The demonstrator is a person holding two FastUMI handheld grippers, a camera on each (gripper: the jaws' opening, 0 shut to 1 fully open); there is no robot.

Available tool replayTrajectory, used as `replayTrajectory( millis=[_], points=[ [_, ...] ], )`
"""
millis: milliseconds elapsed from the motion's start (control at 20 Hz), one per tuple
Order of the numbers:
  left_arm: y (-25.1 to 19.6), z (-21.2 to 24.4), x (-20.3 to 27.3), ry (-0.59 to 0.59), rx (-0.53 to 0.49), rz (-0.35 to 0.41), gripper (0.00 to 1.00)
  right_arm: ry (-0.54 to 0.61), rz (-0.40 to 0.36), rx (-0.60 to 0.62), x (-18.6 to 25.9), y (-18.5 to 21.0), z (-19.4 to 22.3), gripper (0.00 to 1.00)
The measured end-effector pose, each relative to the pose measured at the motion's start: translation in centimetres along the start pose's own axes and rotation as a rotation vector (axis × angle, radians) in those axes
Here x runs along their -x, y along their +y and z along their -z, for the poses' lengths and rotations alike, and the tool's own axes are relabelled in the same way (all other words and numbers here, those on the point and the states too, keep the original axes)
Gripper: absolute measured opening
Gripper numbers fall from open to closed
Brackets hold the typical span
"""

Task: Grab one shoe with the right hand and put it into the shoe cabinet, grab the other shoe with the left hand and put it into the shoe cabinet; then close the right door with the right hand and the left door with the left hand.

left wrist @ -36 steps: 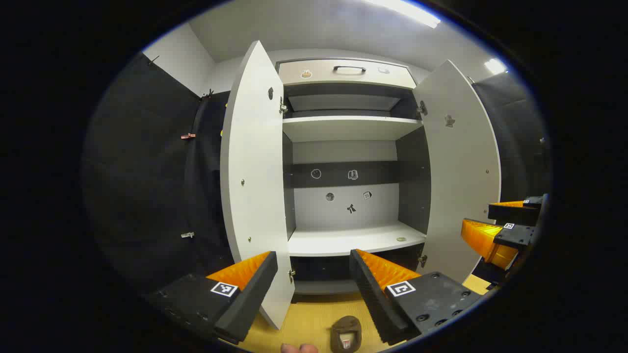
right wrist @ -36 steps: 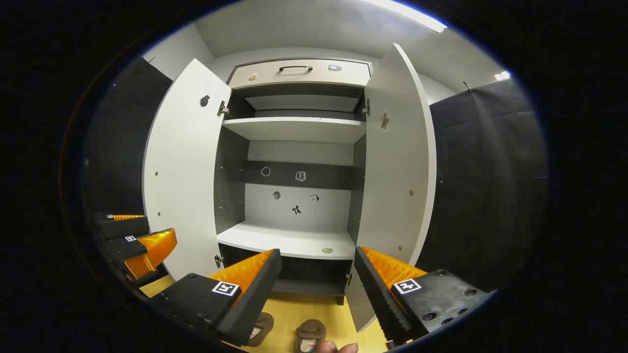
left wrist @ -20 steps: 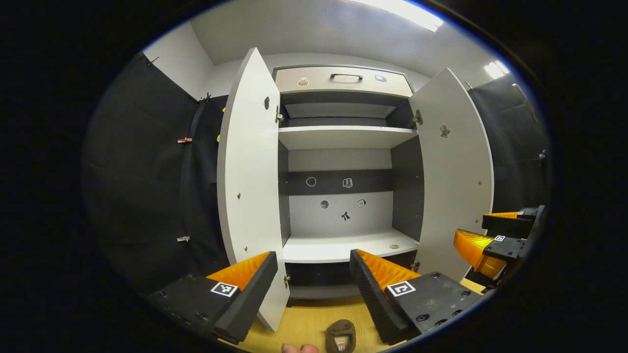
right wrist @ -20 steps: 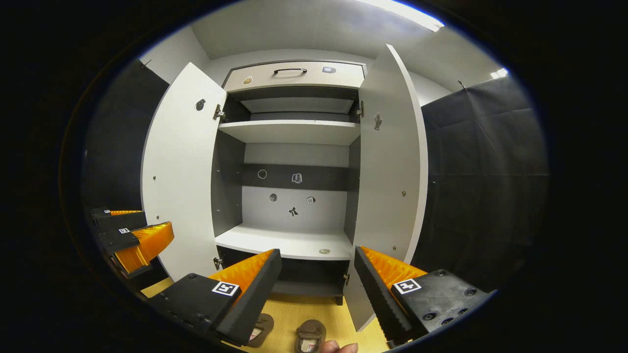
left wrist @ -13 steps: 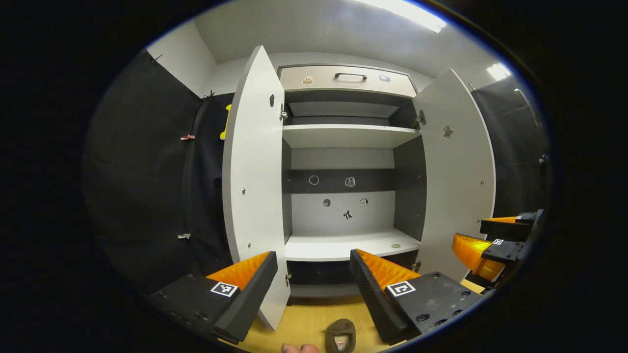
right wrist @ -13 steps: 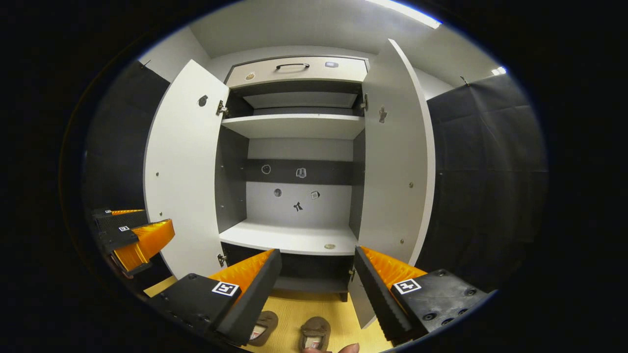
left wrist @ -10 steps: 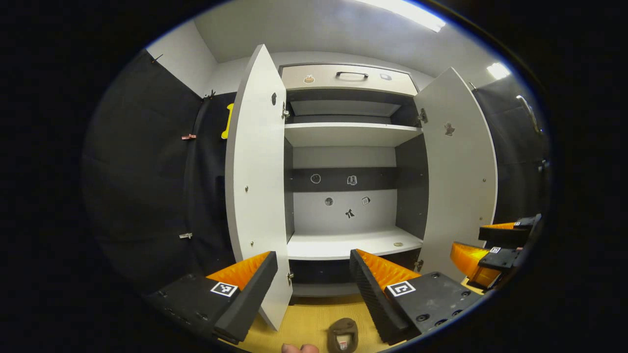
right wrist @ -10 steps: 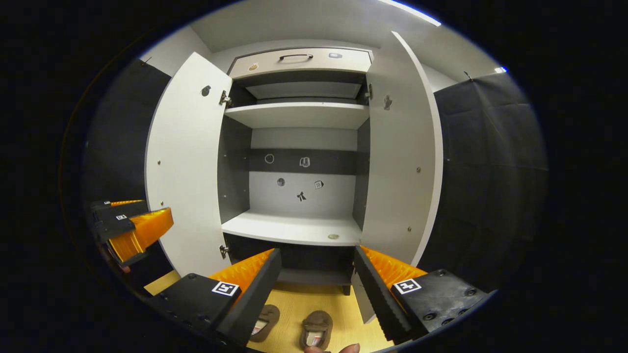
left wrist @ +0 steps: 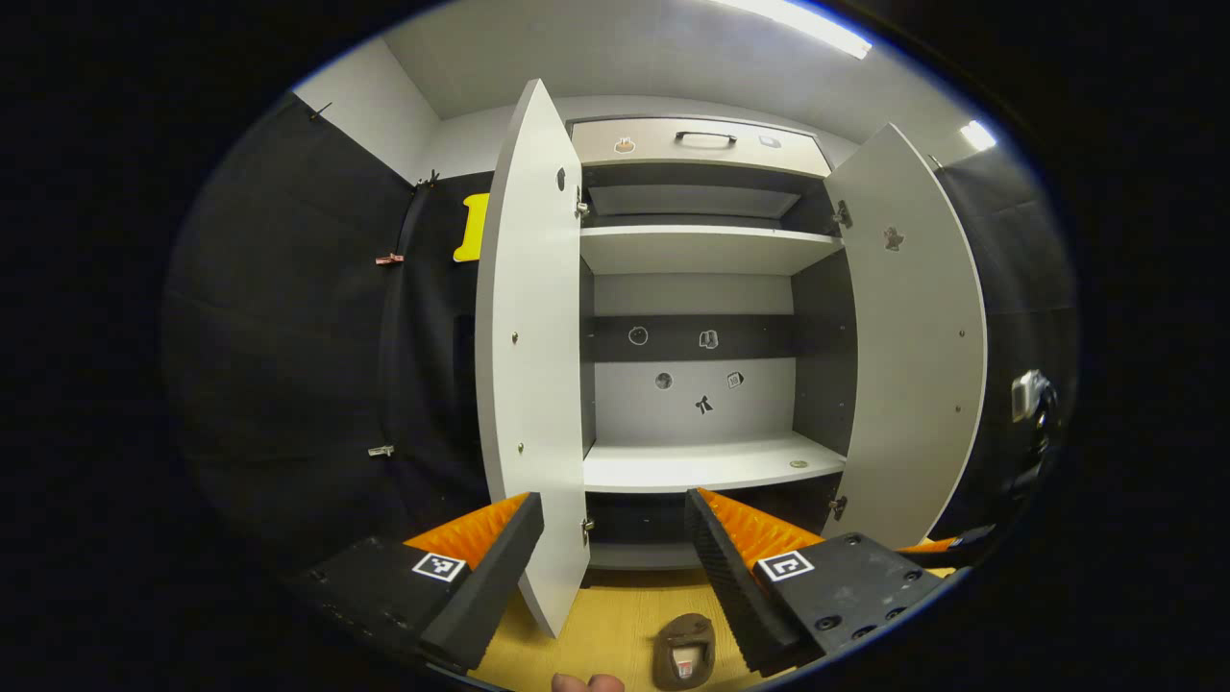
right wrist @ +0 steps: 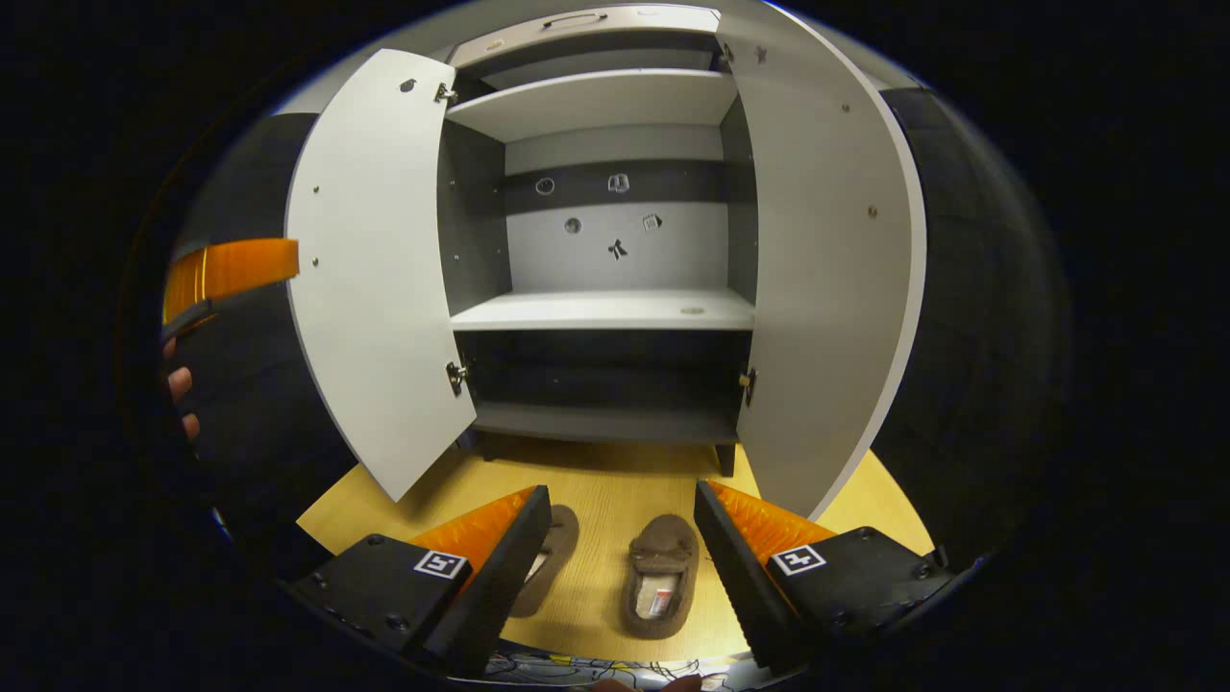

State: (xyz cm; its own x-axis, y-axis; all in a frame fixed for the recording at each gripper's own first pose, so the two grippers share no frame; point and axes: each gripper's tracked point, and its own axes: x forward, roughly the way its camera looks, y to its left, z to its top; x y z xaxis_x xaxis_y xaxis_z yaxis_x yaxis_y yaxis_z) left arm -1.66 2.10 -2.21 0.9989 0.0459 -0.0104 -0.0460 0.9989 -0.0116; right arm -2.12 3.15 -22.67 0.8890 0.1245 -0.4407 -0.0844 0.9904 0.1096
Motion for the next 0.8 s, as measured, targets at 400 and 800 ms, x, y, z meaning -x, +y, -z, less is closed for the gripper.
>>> replayTrajectory(
  millis=[400,800],
  points=[
    [-0.5,1.9,0.0,0.03,-0.015,0.009,0.95,0.263,-0.01,-0.055,-5.0,-0.2,11.4,0.99],
    [0.4,3.6,-0.2,0.065,-0.022,-0.005,0.95,0.399,0.042,-0.053,-10.9,-2.0,18.7,0.99]
  ],
)
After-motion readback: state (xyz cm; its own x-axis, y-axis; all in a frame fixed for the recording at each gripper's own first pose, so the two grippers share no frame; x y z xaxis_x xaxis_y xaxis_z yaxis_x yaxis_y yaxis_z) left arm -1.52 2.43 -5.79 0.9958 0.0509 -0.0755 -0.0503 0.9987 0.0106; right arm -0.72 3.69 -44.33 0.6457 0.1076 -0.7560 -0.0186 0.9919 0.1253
